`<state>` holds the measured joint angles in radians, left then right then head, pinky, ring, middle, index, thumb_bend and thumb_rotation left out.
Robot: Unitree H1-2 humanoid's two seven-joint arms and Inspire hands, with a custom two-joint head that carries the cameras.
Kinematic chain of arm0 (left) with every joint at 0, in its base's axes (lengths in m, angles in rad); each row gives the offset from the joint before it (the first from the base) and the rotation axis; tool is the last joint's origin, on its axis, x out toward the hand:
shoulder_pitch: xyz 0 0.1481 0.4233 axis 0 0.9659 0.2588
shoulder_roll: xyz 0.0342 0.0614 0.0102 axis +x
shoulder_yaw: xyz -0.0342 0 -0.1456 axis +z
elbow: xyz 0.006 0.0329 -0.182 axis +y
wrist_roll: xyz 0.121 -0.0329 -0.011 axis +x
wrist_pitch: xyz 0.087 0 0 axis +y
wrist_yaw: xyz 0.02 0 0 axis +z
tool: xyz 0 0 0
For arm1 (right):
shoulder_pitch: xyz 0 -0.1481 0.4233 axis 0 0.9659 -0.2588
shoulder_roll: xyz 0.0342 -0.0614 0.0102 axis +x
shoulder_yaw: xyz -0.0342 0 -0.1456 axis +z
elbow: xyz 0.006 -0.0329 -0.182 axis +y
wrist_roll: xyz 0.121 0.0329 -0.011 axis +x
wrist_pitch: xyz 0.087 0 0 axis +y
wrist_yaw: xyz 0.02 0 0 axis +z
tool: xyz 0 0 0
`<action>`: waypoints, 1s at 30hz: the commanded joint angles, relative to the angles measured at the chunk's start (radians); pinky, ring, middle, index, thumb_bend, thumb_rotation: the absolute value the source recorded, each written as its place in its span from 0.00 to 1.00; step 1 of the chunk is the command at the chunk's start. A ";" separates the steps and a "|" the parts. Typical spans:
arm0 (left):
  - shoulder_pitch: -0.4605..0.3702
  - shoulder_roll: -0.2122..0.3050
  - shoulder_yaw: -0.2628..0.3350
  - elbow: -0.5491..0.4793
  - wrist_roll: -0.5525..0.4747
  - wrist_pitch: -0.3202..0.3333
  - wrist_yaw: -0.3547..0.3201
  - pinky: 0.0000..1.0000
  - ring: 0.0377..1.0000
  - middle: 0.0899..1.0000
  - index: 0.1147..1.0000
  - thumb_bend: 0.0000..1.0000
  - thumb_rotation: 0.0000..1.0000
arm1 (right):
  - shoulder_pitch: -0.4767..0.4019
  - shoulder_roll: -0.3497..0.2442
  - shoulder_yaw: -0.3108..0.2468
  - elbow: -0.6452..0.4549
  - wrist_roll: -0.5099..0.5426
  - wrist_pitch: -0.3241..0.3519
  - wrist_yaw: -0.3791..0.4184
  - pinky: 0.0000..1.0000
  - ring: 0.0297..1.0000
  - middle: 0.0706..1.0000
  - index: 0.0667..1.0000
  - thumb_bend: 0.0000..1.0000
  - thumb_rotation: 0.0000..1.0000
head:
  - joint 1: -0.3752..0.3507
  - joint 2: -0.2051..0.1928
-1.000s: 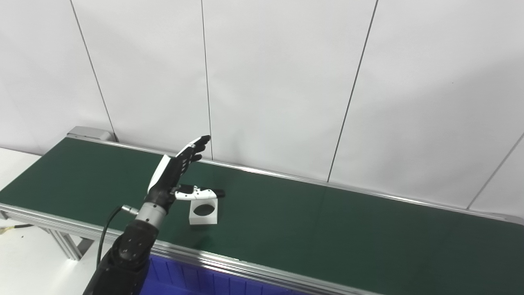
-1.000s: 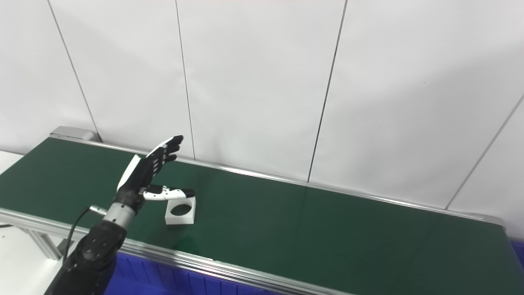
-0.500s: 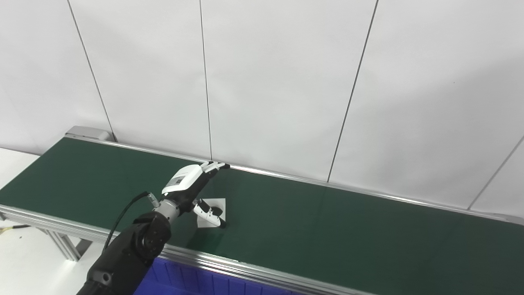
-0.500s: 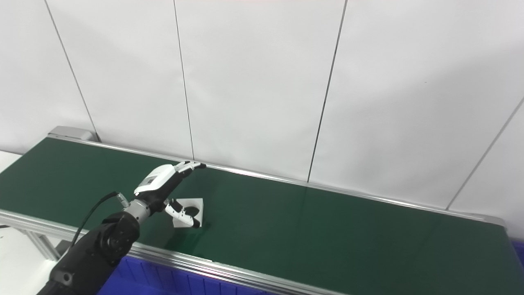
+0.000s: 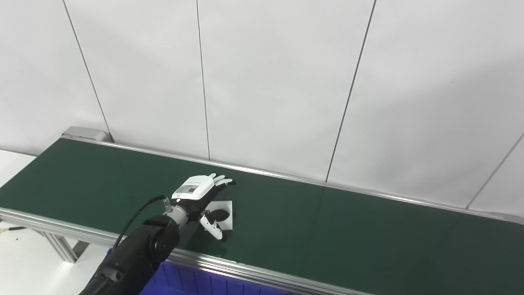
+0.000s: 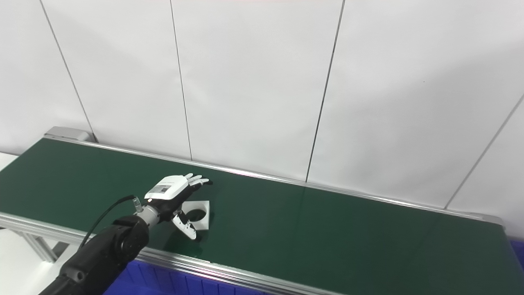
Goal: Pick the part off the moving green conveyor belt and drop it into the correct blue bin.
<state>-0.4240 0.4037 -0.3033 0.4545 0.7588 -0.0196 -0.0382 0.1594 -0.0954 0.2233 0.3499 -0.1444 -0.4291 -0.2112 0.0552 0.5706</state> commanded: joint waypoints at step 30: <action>-0.013 -0.173 0.119 0.346 -0.307 -0.220 0.251 0.37 0.37 0.41 0.51 0.49 0.00 | 0.033 0.012 -0.030 -0.074 -0.007 -0.040 0.006 0.68 0.74 0.79 0.82 0.68 0.01 | -0.003 0.034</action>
<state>-0.4541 0.2478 -0.1845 0.7655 0.4688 -0.2131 0.1990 0.1949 -0.0893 0.1999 0.3069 -0.1469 -0.4291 -0.2020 0.0506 0.6059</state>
